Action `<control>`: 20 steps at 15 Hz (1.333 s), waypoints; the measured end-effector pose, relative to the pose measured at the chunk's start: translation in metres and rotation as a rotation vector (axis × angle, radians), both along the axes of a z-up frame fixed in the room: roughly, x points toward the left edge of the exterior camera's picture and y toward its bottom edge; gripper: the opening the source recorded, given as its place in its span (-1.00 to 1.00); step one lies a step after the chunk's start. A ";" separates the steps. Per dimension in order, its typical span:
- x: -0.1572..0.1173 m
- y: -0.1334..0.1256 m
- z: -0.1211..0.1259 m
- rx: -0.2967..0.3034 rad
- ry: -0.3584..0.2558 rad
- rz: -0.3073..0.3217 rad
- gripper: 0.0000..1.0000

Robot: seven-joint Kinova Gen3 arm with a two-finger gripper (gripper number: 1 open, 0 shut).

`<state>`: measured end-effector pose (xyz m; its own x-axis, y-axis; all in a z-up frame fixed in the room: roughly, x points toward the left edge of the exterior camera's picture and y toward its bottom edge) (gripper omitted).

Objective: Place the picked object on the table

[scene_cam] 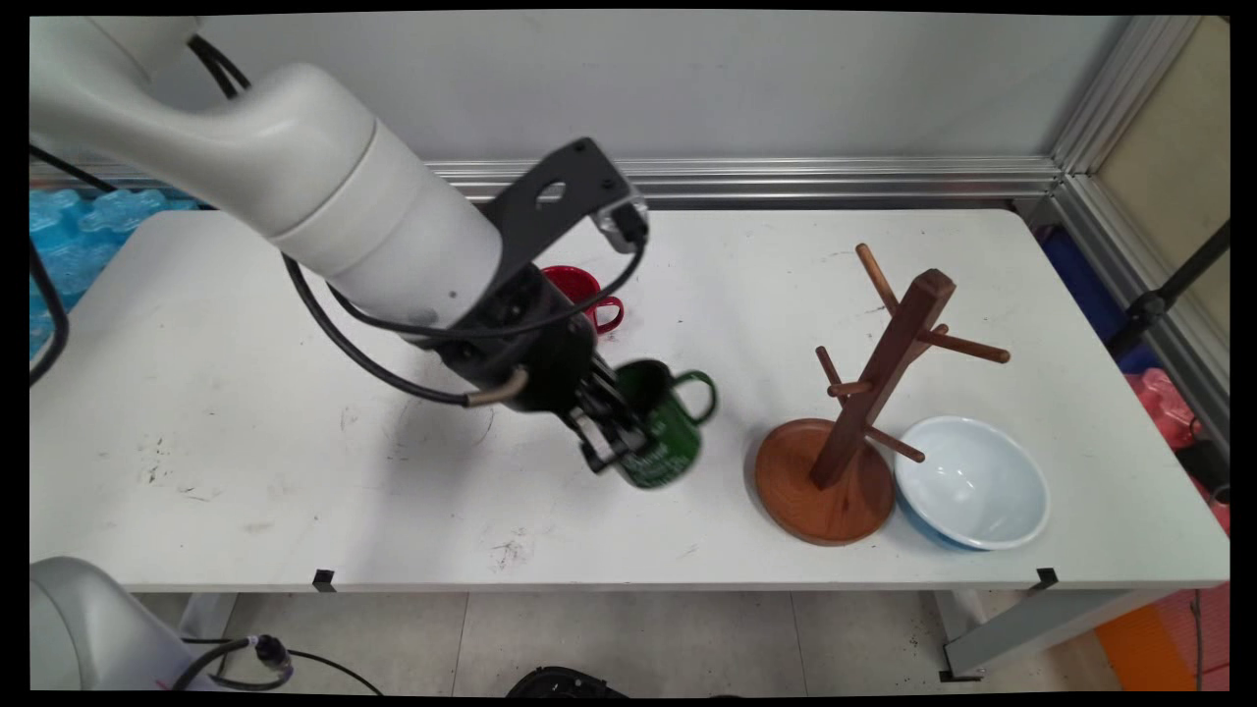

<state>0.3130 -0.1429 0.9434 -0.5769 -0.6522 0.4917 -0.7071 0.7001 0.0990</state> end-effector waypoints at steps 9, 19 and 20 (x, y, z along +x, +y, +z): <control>0.033 -0.015 -0.008 -0.033 -0.270 -0.038 -1.00; 0.048 -0.022 -0.056 0.026 -0.484 -0.148 -1.00; 0.047 -0.023 -0.064 0.028 -0.499 -0.158 -1.00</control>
